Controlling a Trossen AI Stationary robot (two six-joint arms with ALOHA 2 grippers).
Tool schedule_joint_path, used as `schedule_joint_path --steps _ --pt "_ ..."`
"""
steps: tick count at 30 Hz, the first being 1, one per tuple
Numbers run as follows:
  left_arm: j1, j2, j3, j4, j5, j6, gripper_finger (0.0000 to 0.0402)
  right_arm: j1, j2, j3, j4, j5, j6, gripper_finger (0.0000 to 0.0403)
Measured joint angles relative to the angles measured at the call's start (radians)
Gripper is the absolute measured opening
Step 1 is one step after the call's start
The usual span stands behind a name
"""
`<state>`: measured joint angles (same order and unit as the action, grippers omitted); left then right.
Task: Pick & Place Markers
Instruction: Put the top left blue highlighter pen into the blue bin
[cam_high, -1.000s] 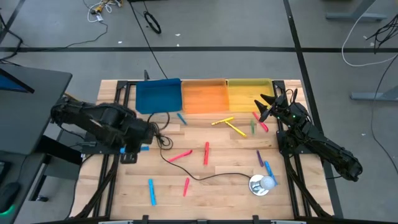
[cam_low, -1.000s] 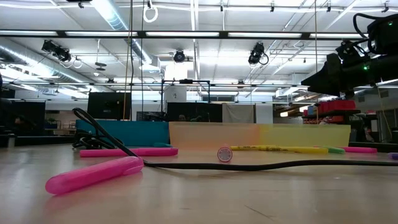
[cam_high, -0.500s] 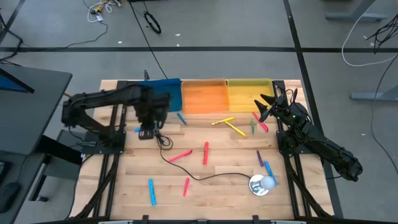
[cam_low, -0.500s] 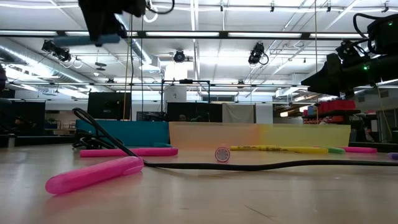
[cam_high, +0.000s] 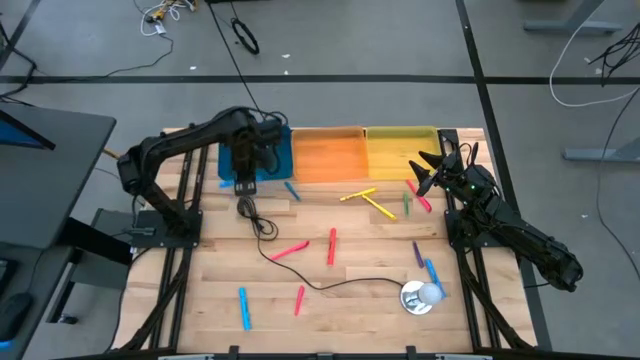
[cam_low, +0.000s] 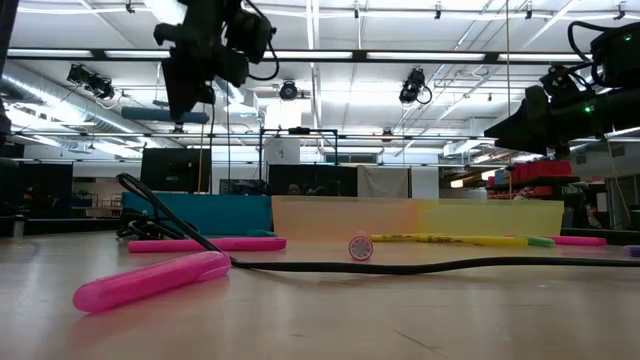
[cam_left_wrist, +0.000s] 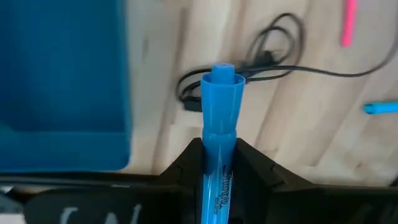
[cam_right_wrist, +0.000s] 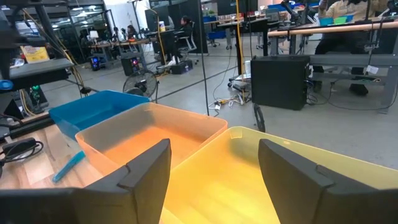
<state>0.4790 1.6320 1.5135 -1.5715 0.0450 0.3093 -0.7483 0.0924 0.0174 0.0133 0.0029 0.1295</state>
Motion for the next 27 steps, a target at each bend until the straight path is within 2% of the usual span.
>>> schedule_joint_path --steps 12,27 --pt "0.143 0.081 0.016 0.023 -0.081 0.122 0.0064 0.0 0.0 0.0 0.0 0.0 0.0 0.0245" --pt "0.254 0.249 0.314 0.002 -0.08 0.203 0.0064 0.0 0.0 0.0 0.0 0.0 0.0 0.0245"
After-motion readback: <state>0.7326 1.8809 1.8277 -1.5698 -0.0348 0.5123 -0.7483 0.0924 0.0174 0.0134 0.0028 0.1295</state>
